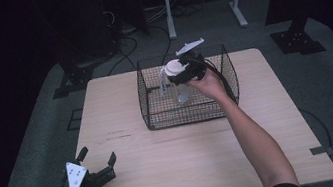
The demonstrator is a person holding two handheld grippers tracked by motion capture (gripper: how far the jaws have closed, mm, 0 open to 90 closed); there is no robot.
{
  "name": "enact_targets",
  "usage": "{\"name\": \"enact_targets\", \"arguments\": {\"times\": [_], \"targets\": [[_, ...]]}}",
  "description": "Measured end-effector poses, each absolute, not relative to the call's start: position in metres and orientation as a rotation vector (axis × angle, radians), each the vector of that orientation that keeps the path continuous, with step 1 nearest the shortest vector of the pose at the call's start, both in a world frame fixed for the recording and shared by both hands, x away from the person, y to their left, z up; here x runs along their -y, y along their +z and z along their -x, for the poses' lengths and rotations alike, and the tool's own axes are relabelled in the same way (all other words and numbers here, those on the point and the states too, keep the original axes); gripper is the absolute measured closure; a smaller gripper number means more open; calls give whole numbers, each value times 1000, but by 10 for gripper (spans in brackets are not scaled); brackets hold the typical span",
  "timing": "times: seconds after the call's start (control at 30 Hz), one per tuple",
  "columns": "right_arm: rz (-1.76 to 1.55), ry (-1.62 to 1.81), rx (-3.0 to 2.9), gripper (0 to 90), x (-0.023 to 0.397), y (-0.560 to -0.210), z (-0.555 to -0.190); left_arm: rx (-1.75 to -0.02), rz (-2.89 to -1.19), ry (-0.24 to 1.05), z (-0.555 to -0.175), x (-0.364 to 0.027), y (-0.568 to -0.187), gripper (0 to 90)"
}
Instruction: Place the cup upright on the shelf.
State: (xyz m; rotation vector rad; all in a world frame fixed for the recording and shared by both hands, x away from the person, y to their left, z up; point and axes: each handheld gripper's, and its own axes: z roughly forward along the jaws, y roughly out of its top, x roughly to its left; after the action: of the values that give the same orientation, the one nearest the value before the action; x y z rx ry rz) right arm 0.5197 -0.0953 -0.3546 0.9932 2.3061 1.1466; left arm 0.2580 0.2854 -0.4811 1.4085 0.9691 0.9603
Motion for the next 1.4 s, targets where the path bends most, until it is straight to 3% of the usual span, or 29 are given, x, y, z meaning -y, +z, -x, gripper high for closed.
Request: {"name": "enact_targets", "arguments": {"times": [1.4], "targets": [[-984, 1125, -2304, 36, 101, -353, -514, -967, -1417, 970, -258, -284, -481, 9]]}}
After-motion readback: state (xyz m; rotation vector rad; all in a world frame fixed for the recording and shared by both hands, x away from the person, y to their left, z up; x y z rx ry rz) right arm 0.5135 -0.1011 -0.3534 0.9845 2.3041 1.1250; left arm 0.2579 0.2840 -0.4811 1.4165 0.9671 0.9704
